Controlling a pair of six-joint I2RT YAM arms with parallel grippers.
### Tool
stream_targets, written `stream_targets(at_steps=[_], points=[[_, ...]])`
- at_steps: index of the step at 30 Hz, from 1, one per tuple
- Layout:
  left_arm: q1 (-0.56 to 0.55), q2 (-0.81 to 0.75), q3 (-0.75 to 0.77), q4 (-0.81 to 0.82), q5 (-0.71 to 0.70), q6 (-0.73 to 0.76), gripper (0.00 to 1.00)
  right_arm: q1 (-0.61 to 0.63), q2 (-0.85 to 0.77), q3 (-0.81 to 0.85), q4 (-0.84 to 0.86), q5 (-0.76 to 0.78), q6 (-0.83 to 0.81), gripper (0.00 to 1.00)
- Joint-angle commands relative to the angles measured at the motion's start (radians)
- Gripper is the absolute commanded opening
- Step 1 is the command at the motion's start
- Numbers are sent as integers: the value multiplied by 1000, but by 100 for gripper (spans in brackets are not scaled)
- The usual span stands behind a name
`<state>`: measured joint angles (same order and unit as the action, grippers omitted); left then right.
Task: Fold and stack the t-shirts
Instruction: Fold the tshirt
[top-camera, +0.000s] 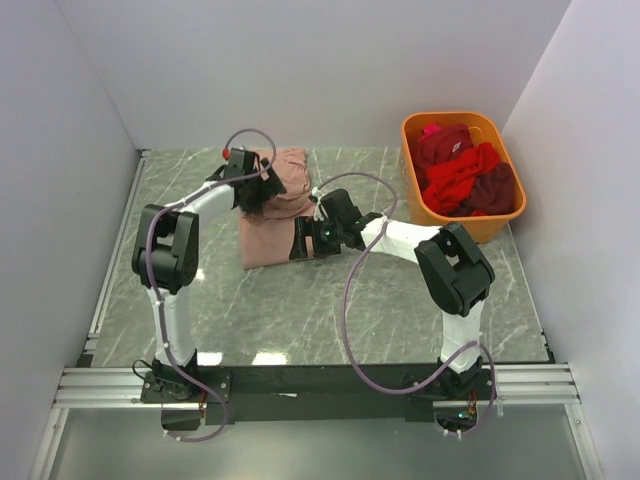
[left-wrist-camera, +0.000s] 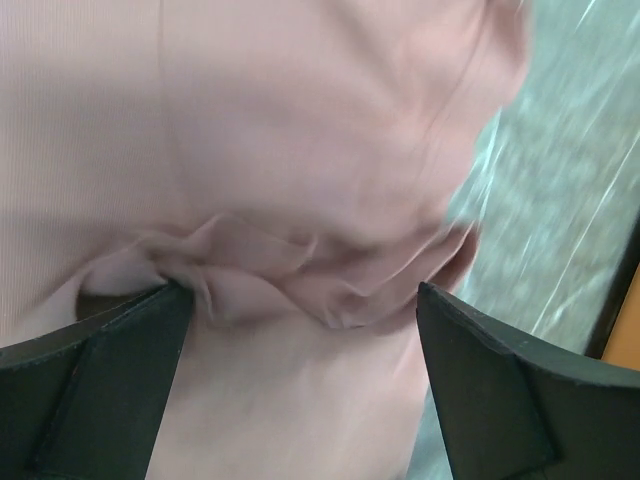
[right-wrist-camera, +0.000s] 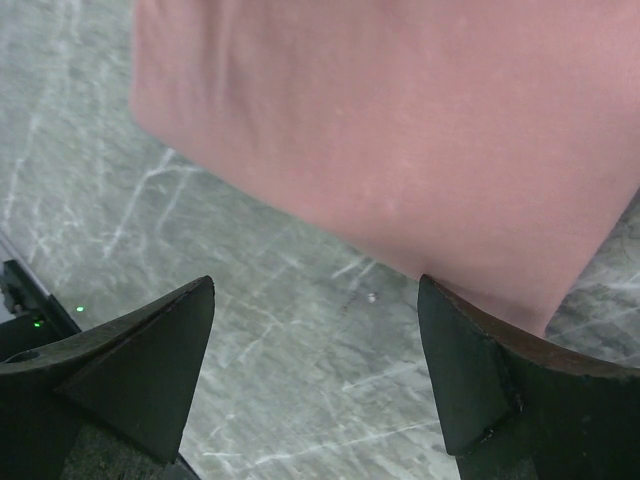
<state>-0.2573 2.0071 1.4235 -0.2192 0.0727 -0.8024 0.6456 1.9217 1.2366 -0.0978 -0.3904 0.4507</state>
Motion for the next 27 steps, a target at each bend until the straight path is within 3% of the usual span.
stream_targets(at_steps=[1,4,9,12,18,19,24,27], points=[[29,80,155,-31,-70,35,99,-1,8,-2,-8,13,-29,88],[62,175,370,-101,-70,60,100,-3,-1,-26,-2,21,-24,88],[66,135,416,-132,-114,84,99,0,-36,-28,-5,28,-23,88],[64,18,312,-101,-137,92,99,-1,-64,-26,-9,41,-26,88],[62,-279,-45,-60,-150,43,100,0,-107,0,-26,51,-23,88],[61,-319,-158,-40,-136,29,99,-1,-107,9,-28,45,-26,88],[53,-560,-488,26,-85,-47,99,-1,-17,124,-20,-7,-27,89],[53,-651,-613,27,-57,-70,99,-1,68,220,-17,-11,-23,89]])
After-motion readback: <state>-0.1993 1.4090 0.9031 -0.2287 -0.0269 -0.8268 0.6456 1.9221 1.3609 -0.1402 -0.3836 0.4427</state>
